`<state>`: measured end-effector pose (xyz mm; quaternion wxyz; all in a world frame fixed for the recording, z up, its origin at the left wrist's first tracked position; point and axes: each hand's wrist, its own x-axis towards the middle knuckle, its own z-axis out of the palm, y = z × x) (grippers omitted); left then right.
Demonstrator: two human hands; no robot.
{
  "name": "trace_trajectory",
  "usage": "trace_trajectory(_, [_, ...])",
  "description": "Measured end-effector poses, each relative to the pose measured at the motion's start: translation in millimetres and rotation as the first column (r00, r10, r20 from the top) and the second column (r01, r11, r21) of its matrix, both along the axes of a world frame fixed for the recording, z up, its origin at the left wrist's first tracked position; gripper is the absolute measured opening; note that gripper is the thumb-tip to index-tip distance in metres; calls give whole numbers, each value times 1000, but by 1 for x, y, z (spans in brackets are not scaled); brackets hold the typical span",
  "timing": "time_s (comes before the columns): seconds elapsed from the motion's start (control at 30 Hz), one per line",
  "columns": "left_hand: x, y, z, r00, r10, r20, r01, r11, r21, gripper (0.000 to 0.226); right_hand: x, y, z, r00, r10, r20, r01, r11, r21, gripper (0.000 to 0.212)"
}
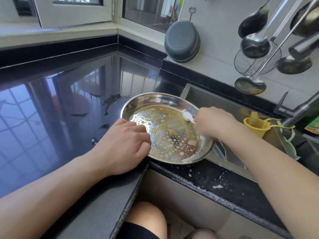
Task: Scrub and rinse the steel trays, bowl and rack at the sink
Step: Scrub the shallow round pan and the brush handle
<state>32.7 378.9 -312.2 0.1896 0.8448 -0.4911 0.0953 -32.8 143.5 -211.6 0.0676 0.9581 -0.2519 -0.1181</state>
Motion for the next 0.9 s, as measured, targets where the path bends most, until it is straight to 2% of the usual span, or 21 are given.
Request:
trace_trajectory(0.03, [0, 0, 0, 1000, 1, -3, -1, 1000, 1, 48, 2, -5, -3, 999, -32, 6, 32, 999, -42, 15])
trace_trajectory(0.1, [0, -1, 0, 1000, 4, -4, -4, 1000, -4, 48, 6, -4, -8, 1000, 11, -13, -12, 997, -73, 9])
trace_trajectory(0.23, [1, 0, 0, 1000, -5, -15, 5, 1000, -14, 47, 12, 4, -7, 992, 122, -35, -121, 992, 31, 31])
trace_trajectory(0.33, [0, 0, 0, 1000, -7, -14, 6, 1000, -17, 48, 19, -7, -8, 999, 41, 30, -40, 999, -24, 22])
trace_trajectory(0.43, [0, 0, 0, 1000, -7, -16, 6, 1000, -17, 49, 28, -2, -15, 997, 73, 28, -70, 995, -77, 15])
trace_trajectory(0.5, [0, 0, 0, 1000, -8, -21, 8, 1000, -22, 48, 35, 8, -21, 989, 139, 60, -138, 990, -13, 24])
trace_trajectory(0.6, [0, 0, 2, 1000, -9, -28, 8, 1000, -13, 48, 38, 12, -21, 979, 186, 89, -200, 961, 191, 33])
trace_trajectory(0.63, [0, 0, 3, 1000, -8, -26, 8, 1000, -8, 48, 41, 10, -18, 980, 184, 79, -196, 963, 184, 32])
trace_trajectory(0.77, [-1, 1, 3, 1000, -10, -23, 10, 1000, -2, 51, 51, -4, -14, 994, 54, 93, -54, 999, -7, 34])
trace_trajectory(0.83, [0, 0, 3, 1000, -6, -18, 6, 1000, 5, 52, 56, 0, -17, 993, 78, 92, -79, 997, 17, 35])
trace_trajectory(0.9, [1, 0, 3, 1000, -9, -23, 9, 1000, 6, 52, 61, 12, -20, 983, 168, 81, -174, 982, 75, 32])
